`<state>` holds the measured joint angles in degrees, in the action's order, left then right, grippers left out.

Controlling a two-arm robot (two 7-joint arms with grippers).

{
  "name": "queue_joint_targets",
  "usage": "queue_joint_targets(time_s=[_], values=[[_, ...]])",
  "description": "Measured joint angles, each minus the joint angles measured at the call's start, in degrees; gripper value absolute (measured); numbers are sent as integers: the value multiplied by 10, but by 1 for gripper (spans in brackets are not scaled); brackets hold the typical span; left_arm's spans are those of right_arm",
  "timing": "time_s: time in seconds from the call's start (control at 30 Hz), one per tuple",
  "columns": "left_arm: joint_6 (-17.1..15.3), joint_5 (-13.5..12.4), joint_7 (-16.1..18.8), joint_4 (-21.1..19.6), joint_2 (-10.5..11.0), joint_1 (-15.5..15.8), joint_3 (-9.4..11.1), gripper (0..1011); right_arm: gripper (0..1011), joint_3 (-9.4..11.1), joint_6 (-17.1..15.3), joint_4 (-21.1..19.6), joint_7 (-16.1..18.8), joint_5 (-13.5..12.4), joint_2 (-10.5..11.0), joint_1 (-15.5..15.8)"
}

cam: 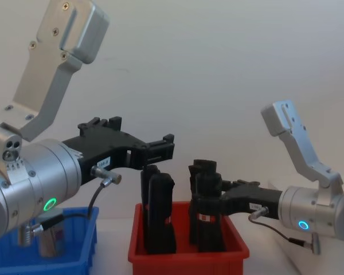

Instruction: Pick the cotton swabs from the blue box and place them into the white box.

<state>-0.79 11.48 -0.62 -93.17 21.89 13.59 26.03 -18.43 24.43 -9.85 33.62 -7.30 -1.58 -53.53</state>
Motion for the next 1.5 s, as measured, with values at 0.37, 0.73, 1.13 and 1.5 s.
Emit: queue_joint_targets(time_s=[0.37, 0.73, 1.13, 1.5], values=[[0, 0, 0, 0, 0, 0, 0, 1004, 606, 6, 12, 31, 4, 0, -6, -18], [0, 0, 0, 0, 0, 0, 0, 1004, 415, 14, 22, 45, 6, -2, -9, -26], [0, 0, 0, 0, 0, 0, 0, 1004, 344, 30, 66, 48, -3, -10, -9, -28], [0, 0, 0, 0, 0, 0, 0, 1004, 312, 44, 83, -12, -10, -18, 0, -2]])
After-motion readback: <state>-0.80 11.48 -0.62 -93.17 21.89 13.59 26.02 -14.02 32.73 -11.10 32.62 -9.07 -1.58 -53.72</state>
